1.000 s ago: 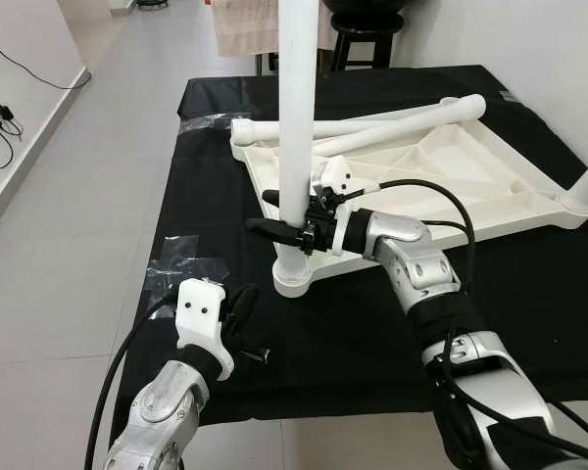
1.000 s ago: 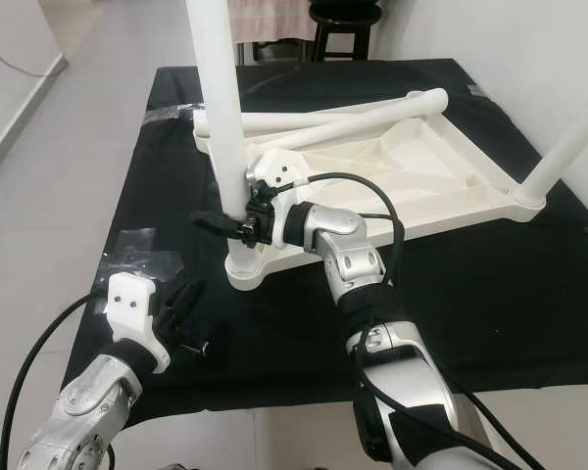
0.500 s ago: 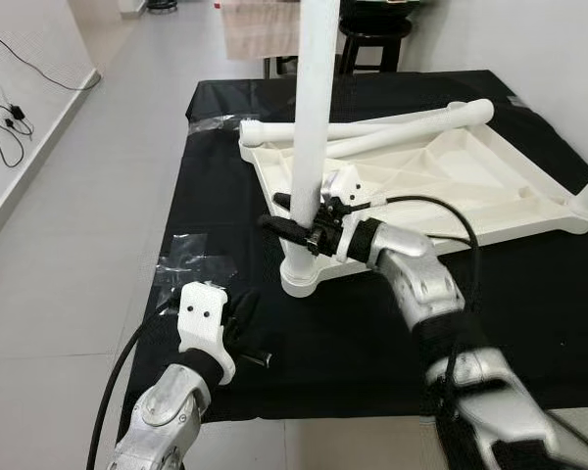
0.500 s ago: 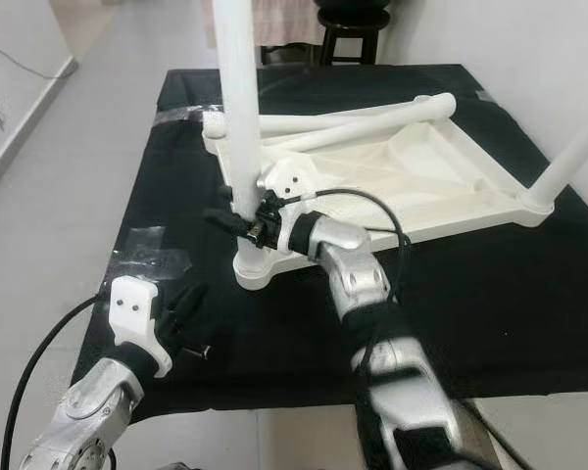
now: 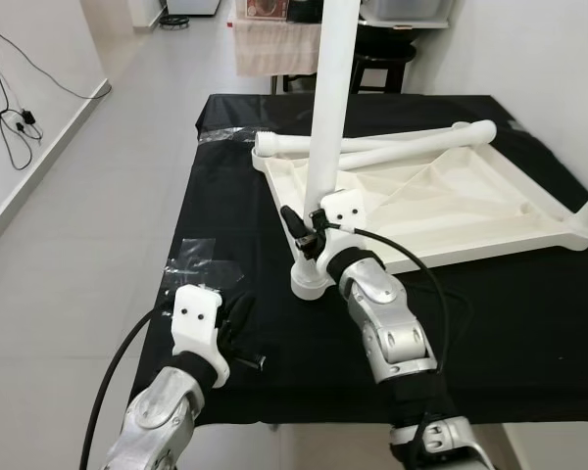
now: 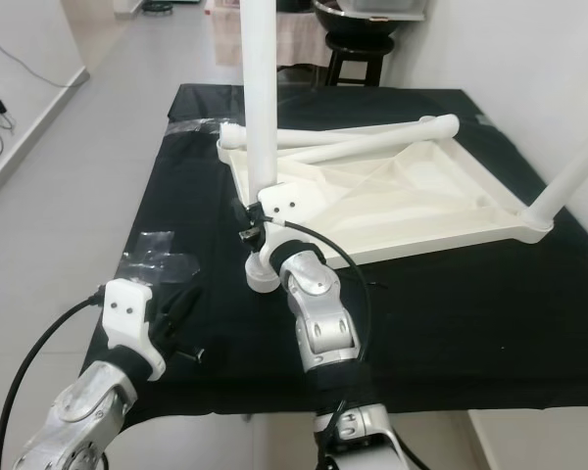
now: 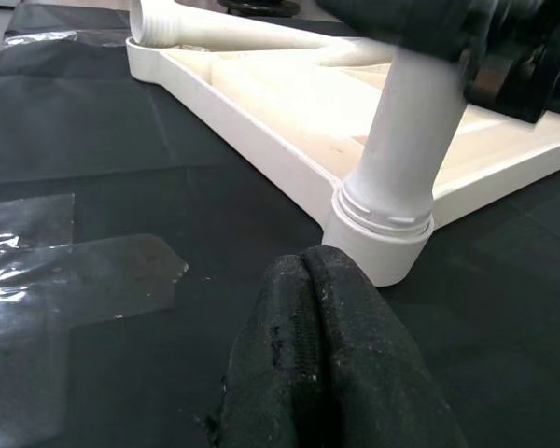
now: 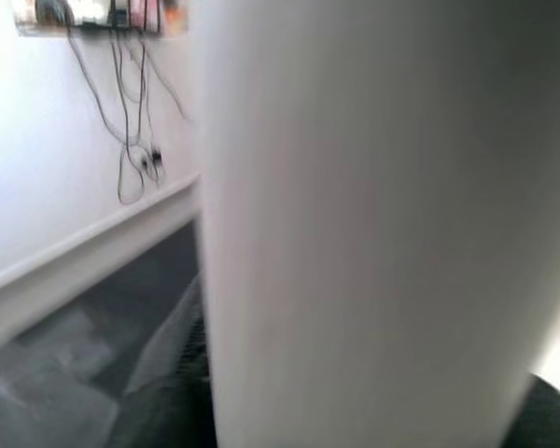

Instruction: Building children table

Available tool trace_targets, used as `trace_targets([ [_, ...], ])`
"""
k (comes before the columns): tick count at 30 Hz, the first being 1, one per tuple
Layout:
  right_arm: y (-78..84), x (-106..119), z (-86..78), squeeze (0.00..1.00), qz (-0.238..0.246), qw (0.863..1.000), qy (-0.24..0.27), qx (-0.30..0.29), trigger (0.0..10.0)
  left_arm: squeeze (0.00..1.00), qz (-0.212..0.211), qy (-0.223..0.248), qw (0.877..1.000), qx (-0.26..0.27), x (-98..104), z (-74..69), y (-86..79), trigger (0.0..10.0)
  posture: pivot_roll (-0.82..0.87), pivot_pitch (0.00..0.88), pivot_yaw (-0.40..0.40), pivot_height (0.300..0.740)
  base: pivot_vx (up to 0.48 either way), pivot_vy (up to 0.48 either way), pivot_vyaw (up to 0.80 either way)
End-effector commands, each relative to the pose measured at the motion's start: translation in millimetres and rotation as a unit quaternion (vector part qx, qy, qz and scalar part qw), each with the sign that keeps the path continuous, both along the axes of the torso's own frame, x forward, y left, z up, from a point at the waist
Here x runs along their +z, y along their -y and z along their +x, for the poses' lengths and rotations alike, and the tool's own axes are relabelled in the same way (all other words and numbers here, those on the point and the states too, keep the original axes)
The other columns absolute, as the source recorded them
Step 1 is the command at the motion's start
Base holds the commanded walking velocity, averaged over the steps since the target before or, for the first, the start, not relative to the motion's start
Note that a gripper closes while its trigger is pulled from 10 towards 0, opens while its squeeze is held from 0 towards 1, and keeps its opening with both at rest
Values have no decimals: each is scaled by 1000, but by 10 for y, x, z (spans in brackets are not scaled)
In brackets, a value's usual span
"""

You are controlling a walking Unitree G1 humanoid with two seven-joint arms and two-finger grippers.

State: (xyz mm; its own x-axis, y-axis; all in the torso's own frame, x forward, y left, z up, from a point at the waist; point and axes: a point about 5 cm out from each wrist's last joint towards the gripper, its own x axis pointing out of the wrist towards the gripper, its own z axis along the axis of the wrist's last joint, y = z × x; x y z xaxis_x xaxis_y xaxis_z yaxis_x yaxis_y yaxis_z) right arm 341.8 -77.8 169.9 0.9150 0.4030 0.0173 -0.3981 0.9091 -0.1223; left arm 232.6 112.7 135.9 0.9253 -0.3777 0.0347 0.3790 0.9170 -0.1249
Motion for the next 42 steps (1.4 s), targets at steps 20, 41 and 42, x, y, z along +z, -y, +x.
trace_targets([
  [20,-66,340,190,0,2,911,-43,411,8078,0,3,-10,1000,-3,-39,7,11,10000,133,110,-35,740,0,0,0],
  [41,466,-333,110,0,-6,991,-129,31,0,0,7,-8,1000,-1,-22,-14,-13,10000,130,135,-32,740,0,0,0],
  [42,350,-444,-81,0,11,988,-156,-16,0,0,8,-8,1000,-1,-19,-14,-22,10000,131,143,-26,740,0,0,0],
])
